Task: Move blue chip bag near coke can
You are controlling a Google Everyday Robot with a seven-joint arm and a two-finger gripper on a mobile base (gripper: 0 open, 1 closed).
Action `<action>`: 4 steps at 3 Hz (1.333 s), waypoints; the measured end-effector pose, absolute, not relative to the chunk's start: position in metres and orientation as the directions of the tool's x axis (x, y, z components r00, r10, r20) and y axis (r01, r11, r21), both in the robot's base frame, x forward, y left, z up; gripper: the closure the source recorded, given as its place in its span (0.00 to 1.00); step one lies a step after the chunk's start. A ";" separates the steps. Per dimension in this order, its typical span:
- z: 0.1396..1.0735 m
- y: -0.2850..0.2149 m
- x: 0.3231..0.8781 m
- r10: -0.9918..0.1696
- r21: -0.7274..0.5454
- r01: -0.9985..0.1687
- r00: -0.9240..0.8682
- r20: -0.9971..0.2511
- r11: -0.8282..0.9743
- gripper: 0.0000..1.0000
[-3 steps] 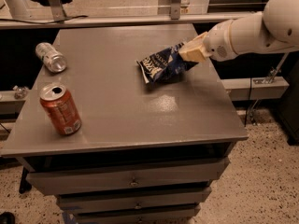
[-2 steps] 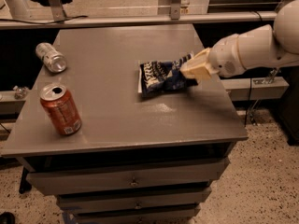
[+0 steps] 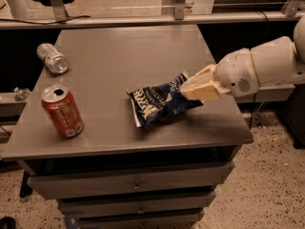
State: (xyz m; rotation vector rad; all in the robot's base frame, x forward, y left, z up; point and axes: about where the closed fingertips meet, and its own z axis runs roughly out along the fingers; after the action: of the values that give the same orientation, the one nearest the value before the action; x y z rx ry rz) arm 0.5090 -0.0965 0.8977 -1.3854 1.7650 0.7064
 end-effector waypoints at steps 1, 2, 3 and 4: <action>0.909 -0.076 0.487 -0.497 0.009 -0.982 -0.104 -0.861 0.190 1.00; 0.914 -0.047 0.471 -0.446 0.047 -0.991 -0.099 -0.890 0.125 1.00; 0.911 -0.018 0.461 -0.421 0.067 -0.993 -0.102 -0.901 0.097 1.00; 0.905 0.002 0.459 -0.410 0.075 -0.992 -0.110 -0.905 0.100 1.00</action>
Offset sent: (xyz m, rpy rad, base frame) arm -0.0566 0.0816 0.0239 0.2144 0.0952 0.2062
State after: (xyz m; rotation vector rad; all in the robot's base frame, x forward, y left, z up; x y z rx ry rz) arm 0.4593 0.0022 0.9055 -1.4044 1.6309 0.9831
